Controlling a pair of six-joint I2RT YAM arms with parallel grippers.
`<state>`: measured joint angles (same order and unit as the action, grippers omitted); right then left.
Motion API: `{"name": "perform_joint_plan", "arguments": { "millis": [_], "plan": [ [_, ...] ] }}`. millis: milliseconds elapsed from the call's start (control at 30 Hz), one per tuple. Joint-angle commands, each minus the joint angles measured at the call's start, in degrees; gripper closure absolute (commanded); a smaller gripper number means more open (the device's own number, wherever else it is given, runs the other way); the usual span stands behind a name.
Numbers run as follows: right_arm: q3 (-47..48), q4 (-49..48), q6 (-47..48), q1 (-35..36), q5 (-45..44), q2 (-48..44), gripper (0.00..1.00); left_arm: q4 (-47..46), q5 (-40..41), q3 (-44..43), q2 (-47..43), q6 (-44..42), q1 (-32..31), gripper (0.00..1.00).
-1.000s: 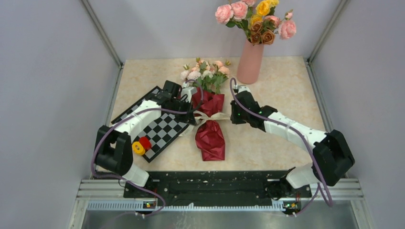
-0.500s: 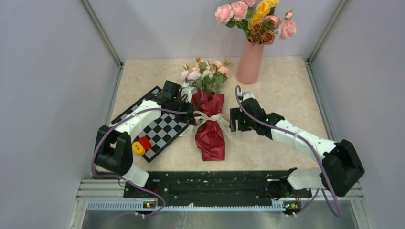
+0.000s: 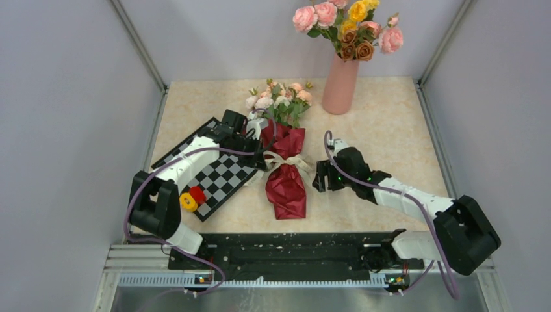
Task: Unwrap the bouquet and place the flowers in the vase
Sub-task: Untie the ribbon from the wrapping paper.
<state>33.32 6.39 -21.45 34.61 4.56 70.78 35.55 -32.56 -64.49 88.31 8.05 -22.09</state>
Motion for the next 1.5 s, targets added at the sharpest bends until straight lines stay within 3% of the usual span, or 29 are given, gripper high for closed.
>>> {"name": "perform_joint_plan", "arguments": {
  "millis": [0, 200, 867, 1267, 1467],
  "plan": [
    [-1.0, -9.1, 3.2, 0.8, 0.7, 1.7, 0.33, -1.4, -1.5, -0.9, -0.3, 0.1, 0.3, 1.0],
    [0.7, -14.8, 3.6, 2.3, -0.2, 8.2, 0.46, -1.3, -1.2, -0.7, -0.4, 0.1, 0.3, 1.0],
    [5.7, -19.7, 6.1, 7.4, -6.3, 21.0, 0.49, -1.2, -1.4, -1.0, -1.0, 0.0, 0.3, 1.0],
    [6.4, -14.2, 2.6, 9.1, -17.8, 19.0, 0.87, -1.2, 0.6, -0.7, -1.4, 0.3, 0.4, 1.0],
    [5.6, -11.0, -0.2, 9.1, -20.8, 15.3, 1.0, -1.4, 3.5, -0.4, -1.7, 0.6, 0.6, 1.0]
  ]
}}
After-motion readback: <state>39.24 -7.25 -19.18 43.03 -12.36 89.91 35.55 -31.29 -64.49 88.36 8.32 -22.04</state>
